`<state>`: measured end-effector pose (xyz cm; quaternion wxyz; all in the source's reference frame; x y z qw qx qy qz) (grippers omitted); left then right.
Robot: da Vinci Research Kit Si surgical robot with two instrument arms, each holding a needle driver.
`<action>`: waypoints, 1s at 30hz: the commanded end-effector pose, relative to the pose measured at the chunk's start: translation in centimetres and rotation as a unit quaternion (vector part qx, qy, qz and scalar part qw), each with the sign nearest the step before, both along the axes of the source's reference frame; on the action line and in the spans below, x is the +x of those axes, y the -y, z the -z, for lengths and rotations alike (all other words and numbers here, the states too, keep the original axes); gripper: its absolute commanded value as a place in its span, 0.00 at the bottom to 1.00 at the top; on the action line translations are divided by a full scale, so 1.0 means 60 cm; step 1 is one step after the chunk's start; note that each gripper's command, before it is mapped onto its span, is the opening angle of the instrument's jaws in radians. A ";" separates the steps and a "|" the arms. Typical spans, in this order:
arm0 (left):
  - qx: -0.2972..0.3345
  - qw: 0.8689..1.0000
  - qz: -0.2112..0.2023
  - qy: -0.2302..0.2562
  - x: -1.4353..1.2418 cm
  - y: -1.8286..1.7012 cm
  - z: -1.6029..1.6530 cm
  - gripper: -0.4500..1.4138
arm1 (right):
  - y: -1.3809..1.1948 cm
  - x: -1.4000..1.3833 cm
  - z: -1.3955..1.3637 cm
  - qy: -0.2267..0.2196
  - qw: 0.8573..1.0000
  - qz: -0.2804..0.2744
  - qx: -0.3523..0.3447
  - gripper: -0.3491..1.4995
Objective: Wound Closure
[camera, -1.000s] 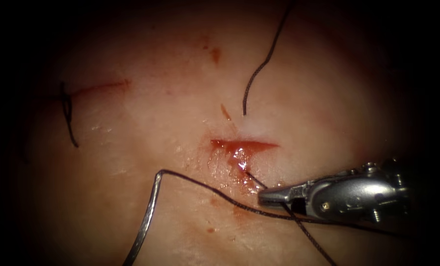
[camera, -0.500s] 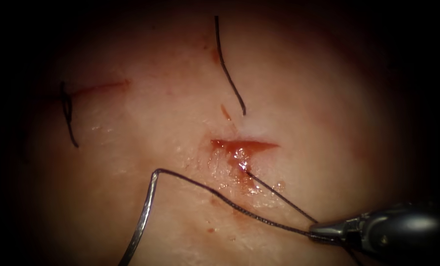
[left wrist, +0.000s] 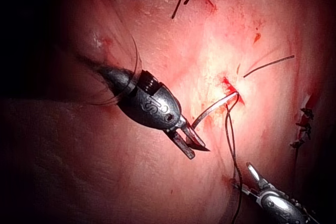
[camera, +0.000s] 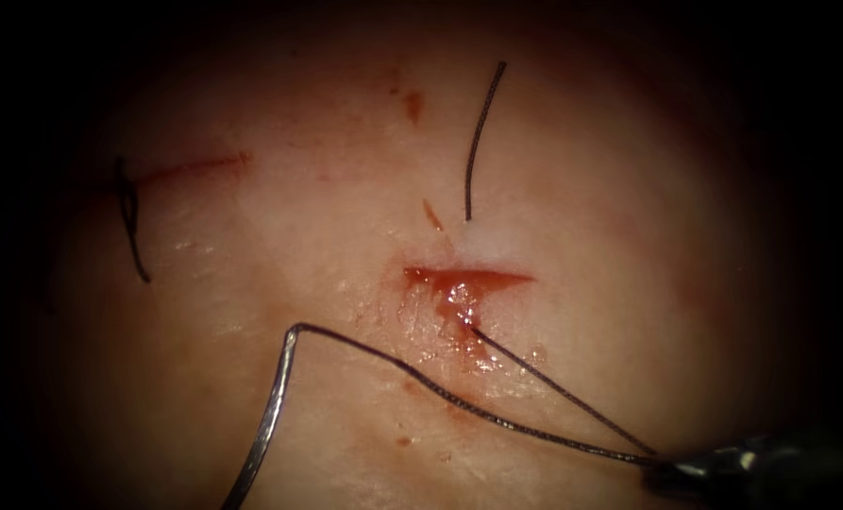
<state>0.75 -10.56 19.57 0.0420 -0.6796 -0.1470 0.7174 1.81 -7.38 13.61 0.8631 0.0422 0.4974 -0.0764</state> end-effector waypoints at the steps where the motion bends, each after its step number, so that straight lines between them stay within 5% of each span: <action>1: 0.001 1.000 0.004 -0.003 -0.0006 0.0011 -0.0013 0.00 | -0.0003 0.0021 -0.0011 -0.009 1.000 -0.028 0.000 0.95; 9: 0.005 1.000 0.018 -0.019 0.0026 0.0004 -0.0027 0.00 | -0.0054 -0.0015 -0.0013 0.010 0.998 -0.060 0.005 0.98; 13: 0.008 1.000 0.021 -0.021 0.0026 0.0003 -0.0028 0.00 | -0.0150 -0.0028 -0.0007 0.039 0.990 -0.116 0.066 0.90; 14: 0.008 0.999 0.022 -0.022 0.0021 0.0002 -0.0030 0.00 | -0.0188 -0.0014 -0.0012 0.035 0.984 -0.151 0.086 0.90; 21: 0.014 0.998 0.040 -0.037 0.0013 -0.0020 -0.0062 0.00 | -0.0263 0.0058 -0.0065 0.023 0.956 -0.235 0.173 0.89; 25: 0.023 0.997 0.056 -0.052 0.0024 -0.0031 -0.0097 0.00 | -0.0275 0.0112 -0.0102 0.017 0.928 -0.274 0.252 0.86; 30: 0.027 0.996 0.061 -0.056 0.0021 -0.0025 -0.0106 0.00 | -0.0279 0.0168 -0.0156 0.018 0.913 -0.298 0.277 0.85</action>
